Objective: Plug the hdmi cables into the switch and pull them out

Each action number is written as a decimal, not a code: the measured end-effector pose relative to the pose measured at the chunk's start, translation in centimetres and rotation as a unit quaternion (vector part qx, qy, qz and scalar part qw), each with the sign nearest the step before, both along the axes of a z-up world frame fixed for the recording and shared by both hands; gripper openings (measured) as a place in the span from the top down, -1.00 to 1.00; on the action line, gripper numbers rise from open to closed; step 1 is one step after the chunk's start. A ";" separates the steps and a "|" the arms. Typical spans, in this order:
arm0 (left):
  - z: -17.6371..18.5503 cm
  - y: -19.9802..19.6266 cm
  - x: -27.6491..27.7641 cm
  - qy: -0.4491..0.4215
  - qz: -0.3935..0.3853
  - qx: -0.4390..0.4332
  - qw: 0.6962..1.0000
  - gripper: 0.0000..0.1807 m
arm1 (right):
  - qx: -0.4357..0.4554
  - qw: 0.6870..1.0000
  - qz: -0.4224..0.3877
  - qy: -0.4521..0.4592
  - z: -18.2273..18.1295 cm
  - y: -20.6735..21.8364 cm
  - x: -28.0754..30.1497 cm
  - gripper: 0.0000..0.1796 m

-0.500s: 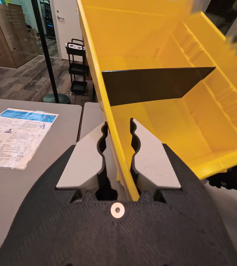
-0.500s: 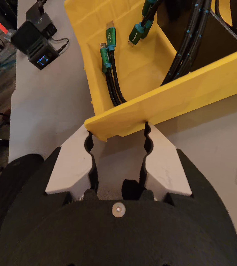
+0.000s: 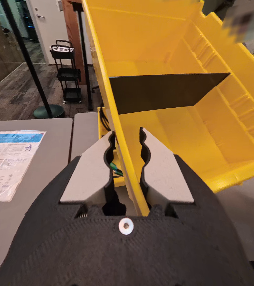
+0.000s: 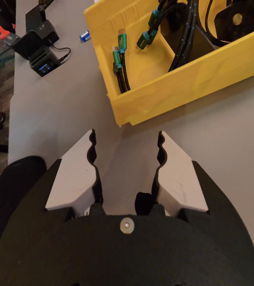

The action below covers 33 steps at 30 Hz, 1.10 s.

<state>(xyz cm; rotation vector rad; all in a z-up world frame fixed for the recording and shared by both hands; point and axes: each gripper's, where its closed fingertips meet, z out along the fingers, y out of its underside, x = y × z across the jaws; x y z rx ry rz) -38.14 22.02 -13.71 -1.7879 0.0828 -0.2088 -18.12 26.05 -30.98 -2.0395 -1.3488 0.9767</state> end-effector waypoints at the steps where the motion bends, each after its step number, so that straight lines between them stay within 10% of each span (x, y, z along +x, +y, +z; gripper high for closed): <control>1: 0.1 0.2 0.9 0.005 -0.013 -0.002 1.000 0.67 | 0.003 1.000 0.003 0.004 0.7 -0.4 1.3 0.12; 18: -4.7 0.9 29.3 0.097 -0.346 -0.098 0.928 0.68 | -0.052 0.996 -0.011 -0.067 1.7 -8.1 33.2 0.24; 33: -14.5 8.7 50.9 0.084 -0.404 -0.199 0.889 0.66 | -0.039 0.967 -0.250 0.006 1.9 -6.4 48.9 0.24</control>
